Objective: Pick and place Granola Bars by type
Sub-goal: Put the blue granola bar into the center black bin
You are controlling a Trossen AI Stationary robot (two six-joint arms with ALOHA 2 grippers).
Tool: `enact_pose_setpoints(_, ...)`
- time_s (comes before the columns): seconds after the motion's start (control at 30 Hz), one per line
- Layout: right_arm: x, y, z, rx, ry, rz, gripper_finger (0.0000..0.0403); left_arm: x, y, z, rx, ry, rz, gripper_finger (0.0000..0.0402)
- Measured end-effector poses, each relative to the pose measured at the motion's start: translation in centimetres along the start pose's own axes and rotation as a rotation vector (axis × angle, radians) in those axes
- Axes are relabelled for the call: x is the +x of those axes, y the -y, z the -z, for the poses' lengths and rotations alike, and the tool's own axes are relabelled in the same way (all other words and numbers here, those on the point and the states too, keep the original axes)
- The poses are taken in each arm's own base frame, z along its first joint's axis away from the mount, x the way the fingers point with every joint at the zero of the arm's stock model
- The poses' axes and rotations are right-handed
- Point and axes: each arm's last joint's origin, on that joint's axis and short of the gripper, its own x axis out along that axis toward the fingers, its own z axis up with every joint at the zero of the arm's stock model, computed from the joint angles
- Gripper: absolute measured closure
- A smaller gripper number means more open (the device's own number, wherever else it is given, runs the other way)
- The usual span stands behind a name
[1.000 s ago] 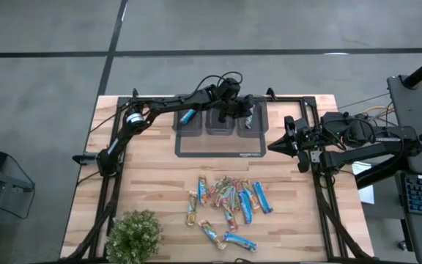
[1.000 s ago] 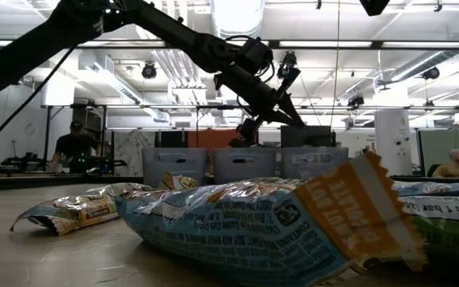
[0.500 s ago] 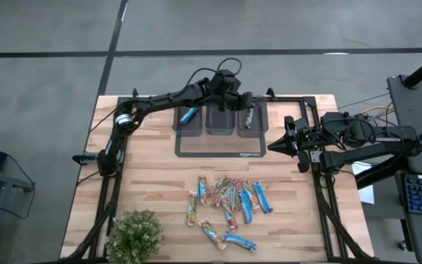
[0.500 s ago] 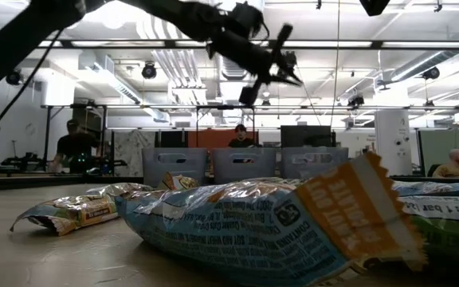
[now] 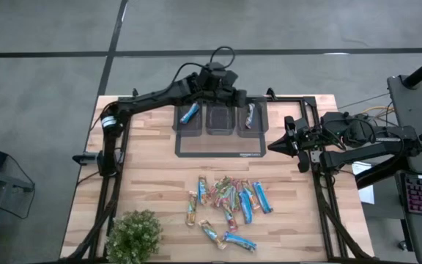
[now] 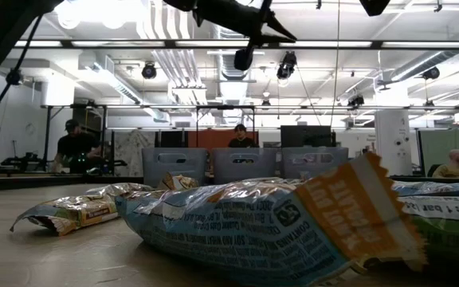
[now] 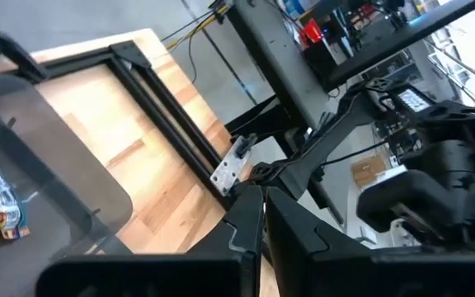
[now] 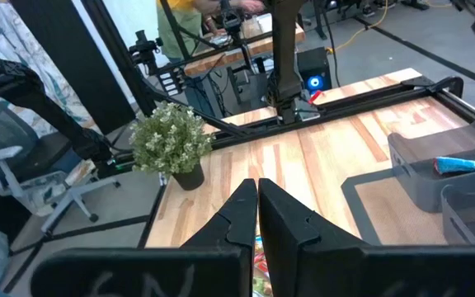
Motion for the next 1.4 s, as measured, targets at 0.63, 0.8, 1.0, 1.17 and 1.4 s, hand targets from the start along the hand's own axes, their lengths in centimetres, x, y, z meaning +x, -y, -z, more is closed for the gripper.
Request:
enact_pose_setpoints(0.63, 0.0, 0.0, 0.0, 0.02, -0.001, 0.0, 0.0394, -2.4, 5.3, 4.6, 0.383, -0.124, -0.013, 0.0399)
enact_pose_setpoints(0.8, 0.0, 0.0, 0.1, 0.021, -0.012, 0.005, 0.0394, -3.9, 6.7, 6.4, 0.473, -0.125, -0.081, 0.0399)
enact_pose_setpoints(1.0, 0.1, 0.1, 0.2, 0.022, -0.021, 0.01, 0.0394, -7.1, 8.1, 8.7, 0.561, -0.079, -0.073, 0.0399)
enact_pose_setpoints(1.17, 0.3, 0.1, 0.2, 0.023, -0.027, 0.011, 0.0394, -10.2, 8.0, 10.9, 0.583, -0.019, 0.004, 0.0399)
enact_pose_setpoints(1.4, 0.9, 0.3, 0.4, 0.031, -0.048, 0.019, 0.0394, -15.1, 6.6, 13.3, 0.583, 0.13, 0.137, 0.0399)
